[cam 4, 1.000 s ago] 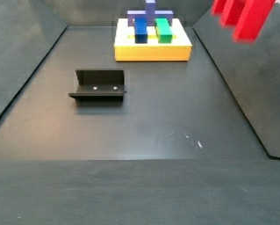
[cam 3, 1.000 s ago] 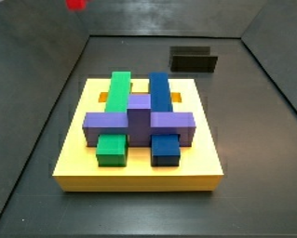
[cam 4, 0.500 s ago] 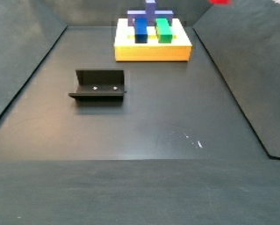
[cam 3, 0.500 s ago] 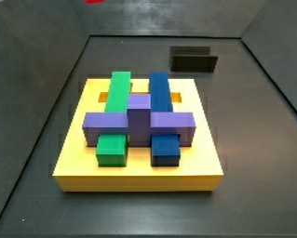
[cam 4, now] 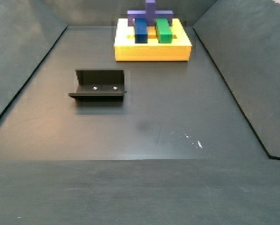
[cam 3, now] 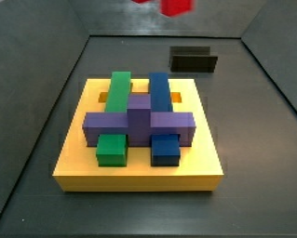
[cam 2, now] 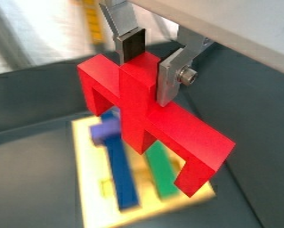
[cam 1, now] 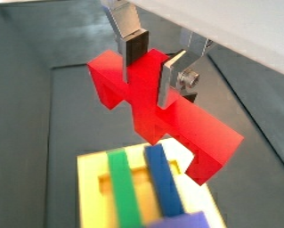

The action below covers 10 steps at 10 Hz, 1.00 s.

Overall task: Pick up the red object. Move up. Move to above the board. Insert the red object.
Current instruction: Move to above the board.

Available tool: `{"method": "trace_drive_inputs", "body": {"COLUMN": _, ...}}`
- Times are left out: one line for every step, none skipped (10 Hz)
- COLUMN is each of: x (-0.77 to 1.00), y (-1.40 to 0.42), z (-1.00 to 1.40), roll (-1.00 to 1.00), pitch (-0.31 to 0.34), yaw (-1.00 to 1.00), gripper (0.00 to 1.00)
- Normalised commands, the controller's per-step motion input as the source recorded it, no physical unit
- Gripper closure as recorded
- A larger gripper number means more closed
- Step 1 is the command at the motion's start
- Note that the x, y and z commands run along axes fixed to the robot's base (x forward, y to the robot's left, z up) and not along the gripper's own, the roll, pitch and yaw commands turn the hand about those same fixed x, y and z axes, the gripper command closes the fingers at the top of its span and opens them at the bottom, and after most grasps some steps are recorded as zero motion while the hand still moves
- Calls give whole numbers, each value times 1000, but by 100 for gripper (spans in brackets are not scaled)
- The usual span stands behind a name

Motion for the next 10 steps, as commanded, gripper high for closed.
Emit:
{"method": "trace_drive_inputs", "body": {"x": 227, "y": -241, "z": 43, "roll": 43, "pitch": 89, "yaw": 1000, "gripper": 100}}
{"method": "trace_drive_inputs", "body": {"x": 55, "y": -82, "z": 49, "roll": 31, "pitch": 80, "yaw": 1000, "gripper": 100}}
{"method": "trace_drive_inputs", "body": {"x": 22, "y": -70, "z": 29, "roll": 35, "pitch": 79, "yaw": 1000, "gripper": 100}}
{"method": "trace_drive_inputs", "body": {"x": 36, "y": -46, "z": 25, "roll": 37, "pitch": 85, "yaw": 1000, "gripper": 100}}
{"method": "trace_drive_inputs", "body": {"x": 39, "y": -36, "z": 25, "roll": 42, "pitch": 96, "yaw": 1000, "gripper": 100}}
{"method": "trace_drive_inputs", "body": {"x": 43, "y": -28, "z": 25, "roll": 48, "pitch": 110, "yaw": 1000, "gripper": 100}}
{"method": "trace_drive_inputs", "body": {"x": 44, "y": -28, "z": 26, "roll": 51, "pitch": 119, "yaw": 1000, "gripper": 100}}
{"method": "trace_drive_inputs", "body": {"x": 48, "y": -26, "z": 27, "roll": 61, "pitch": 141, "yaw": 1000, "gripper": 100}}
{"method": "trace_drive_inputs", "body": {"x": 50, "y": -28, "z": 29, "roll": 71, "pitch": 162, "yaw": 1000, "gripper": 100}}
{"method": "trace_drive_inputs", "body": {"x": 58, "y": -28, "z": 32, "roll": 90, "pitch": 204, "yaw": 1000, "gripper": 100}}
